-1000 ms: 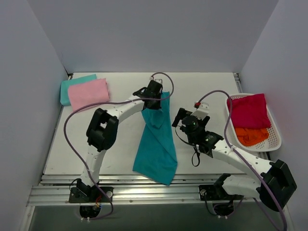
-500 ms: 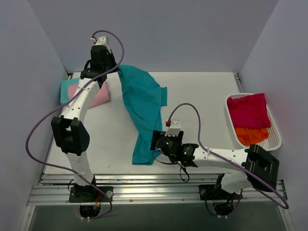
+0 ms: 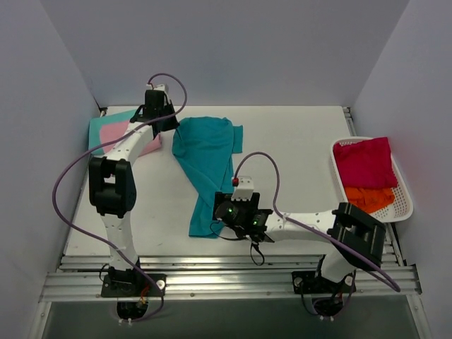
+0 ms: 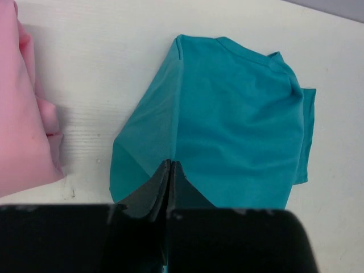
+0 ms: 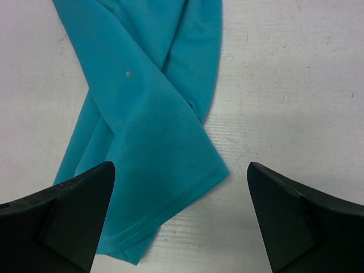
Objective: Fold and stack the t-shirts
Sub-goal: Flatten the tshirt out
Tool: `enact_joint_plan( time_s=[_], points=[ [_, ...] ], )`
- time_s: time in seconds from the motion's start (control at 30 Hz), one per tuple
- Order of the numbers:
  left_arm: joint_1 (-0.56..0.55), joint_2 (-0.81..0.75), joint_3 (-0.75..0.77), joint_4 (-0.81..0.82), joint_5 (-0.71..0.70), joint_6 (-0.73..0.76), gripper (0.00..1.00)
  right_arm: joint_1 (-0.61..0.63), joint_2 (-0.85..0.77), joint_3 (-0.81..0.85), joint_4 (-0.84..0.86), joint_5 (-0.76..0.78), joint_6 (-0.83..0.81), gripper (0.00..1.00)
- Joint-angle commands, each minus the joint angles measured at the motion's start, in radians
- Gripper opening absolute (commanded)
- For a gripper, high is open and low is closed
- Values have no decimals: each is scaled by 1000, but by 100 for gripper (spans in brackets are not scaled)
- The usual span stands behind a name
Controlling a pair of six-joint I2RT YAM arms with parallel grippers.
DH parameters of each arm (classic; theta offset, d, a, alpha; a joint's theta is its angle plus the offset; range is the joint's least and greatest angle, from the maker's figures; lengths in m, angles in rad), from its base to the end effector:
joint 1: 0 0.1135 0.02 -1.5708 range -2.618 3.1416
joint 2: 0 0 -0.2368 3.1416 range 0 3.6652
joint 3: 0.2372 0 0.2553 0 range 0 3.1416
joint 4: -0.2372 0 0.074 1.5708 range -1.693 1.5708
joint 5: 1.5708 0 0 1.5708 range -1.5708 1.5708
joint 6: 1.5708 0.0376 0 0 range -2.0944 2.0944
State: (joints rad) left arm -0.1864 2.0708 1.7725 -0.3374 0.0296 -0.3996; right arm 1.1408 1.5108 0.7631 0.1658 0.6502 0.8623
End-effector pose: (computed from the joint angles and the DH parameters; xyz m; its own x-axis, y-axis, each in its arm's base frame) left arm 0.4696 -0.0897 0.2395 -0.6187 -0.2791 -0.7344 -0.0348 0.9436 -0.3292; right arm 0.1522 0.2772 0.1680 -0.5384 0.2759 -0.7962 -0.1596 0.8944 0.4179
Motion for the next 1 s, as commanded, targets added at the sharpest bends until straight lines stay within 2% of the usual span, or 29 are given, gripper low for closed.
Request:
enact_joint_plan(
  time_s=[0.0,0.17,0.33,0.37,0.4,0.47,0.5,0.57,0.6,0.67,0.7,0.87,0.97],
  points=[
    [2,-24,12,86,24,-7,2,5,83,42,27,61,6,97],
    [1,-31,-2,98,24,-2,2,-61,155,-4,110,16,32,93],
    [1,-17,1,104,29,-2,2,-88,157,-53,196,-40,38,74],
    [-1,-11,1,106,30,-2,2,-90,158,-53,196,-38,34,70],
    [-1,-8,4,106,32,-4,2,-92,161,-53,195,-38,32,61],
    [-1,0,7,106,33,-4,2,-95,166,-54,199,-41,32,52],
    [-2,3,7,106,32,-4,2,-96,172,-54,205,-46,29,43],
    [-2,6,10,104,30,-2,2,-99,183,-51,210,-58,27,36],
    [-2,8,11,104,30,-2,2,-101,186,-48,212,-63,24,26],
    [-2,8,15,100,26,-2,2,-101,190,-44,210,-67,21,15],
    [-2,8,15,98,24,-1,2,-101,190,-42,204,-67,21,2],
    [-4,6,19,94,20,-2,2,-101,163,-27,157,-47,26,0],
    [-11,-6,31,68,12,-10,2,-105,138,46,49,20,8,0]
  ],
)
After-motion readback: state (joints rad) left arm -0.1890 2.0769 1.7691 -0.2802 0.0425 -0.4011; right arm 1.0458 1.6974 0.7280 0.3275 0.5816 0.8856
